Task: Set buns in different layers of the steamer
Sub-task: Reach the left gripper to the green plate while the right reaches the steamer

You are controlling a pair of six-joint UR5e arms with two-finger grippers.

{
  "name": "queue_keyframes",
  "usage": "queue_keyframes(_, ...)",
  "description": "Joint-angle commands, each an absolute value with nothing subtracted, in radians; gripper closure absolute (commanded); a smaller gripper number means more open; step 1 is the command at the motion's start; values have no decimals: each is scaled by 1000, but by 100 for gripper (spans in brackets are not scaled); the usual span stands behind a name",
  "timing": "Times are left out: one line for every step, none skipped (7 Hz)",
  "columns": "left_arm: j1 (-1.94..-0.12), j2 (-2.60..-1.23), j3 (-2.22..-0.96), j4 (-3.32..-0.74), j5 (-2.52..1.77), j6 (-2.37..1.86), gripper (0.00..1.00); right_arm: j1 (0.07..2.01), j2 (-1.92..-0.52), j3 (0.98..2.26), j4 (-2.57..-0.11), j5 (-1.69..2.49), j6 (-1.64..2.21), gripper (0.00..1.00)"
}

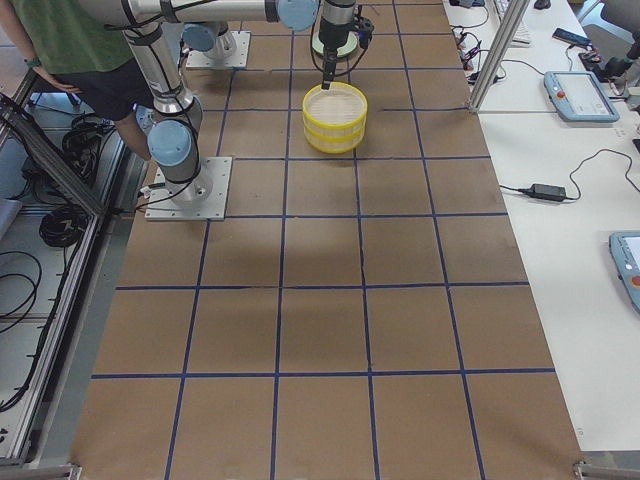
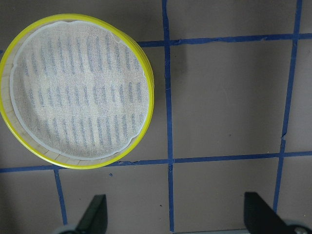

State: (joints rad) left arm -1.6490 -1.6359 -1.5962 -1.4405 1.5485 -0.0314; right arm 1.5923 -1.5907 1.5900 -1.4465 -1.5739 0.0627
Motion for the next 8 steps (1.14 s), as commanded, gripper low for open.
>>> queue_keyframes(-1649, -1637, -1600, -1440, 1548, -29, 0, 1592, -1589, 1592, -1456, -1574, 63, 0)
queue_keyframes(-1649, -1634, -1609, -1439, 1549, -28, 0, 1594, -1591, 1594, -1456, -1572, 63, 0)
queue_keyframes(-1638, -1637, -1623, -1442, 1551, -23, 0, 1594, -1589, 1600, -1465, -1572, 63, 0)
queue_keyframes(-1623, -1641, -1649, -1445, 1554, -2, 0, 1594, -1579, 1609, -1507, -1575, 63, 0)
queue_keyframes(-1571, -1650, -1704, -1437, 1595, 30, 0, 1595, -1569, 1655, -1579, -1574, 63, 0)
queue_keyframes(-1509, -1655, -1760, -1389, 1597, 66, 1, 1594, -1543, 1745, -1733, -1574, 64, 0)
queue_keyframes(-1471, -1673, -1808, -1299, 1597, 116, 1, 1595, -1526, 1791, -1831, -1574, 64, 0)
queue_keyframes(-1433, -1708, -1847, -1235, 1601, 142, 2, 1595, -1497, 1813, -1871, -1574, 63, 0)
